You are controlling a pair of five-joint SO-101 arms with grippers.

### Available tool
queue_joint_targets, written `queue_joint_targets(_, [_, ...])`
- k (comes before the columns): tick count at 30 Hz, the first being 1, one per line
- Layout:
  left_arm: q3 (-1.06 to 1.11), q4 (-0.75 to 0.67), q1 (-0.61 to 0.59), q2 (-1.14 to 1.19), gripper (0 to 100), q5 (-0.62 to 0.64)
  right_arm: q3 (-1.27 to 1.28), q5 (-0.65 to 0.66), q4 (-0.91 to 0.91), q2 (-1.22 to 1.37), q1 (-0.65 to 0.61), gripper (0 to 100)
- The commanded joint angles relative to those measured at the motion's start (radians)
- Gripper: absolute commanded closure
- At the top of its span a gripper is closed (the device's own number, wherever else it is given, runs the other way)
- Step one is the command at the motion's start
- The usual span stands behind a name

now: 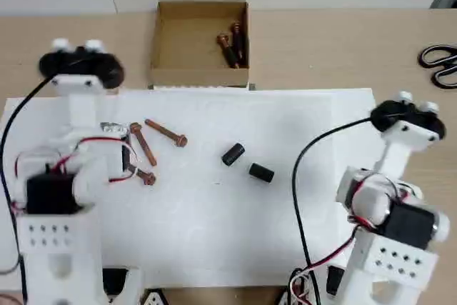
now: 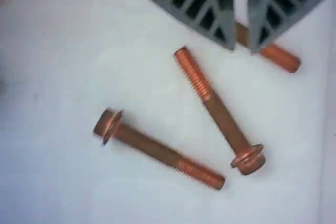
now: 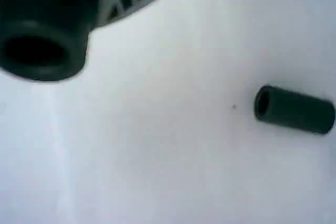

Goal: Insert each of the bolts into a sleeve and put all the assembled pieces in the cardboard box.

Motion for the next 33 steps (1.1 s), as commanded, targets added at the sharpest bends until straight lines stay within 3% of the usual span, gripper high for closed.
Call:
queue_joint_targets(1, [-0.059, 0.006, 0.000, 0.074, 100, -0.089, -0.003, -0.008, -0.015, -0.036, 0.070, 99.5])
queue_joint_targets(12, [-0.084, -0.203, 0.000, 0.374, 99, -0.537, -0.002, 0.054, 0.005, -0.081, 0.200, 99.5])
queue_joint_targets(22, [-0.206, -0.201, 0.150, 0.497, 99, -0.956, 0.009, 0.054, 0.019, -0.082, 0.200, 99.5])
queue_joint_targets(33, [-0.275, -0.095, 0.186, 0.744, 99, -0.993, 0.031, 0.051, 0.001, -0.082, 0.202, 99.5])
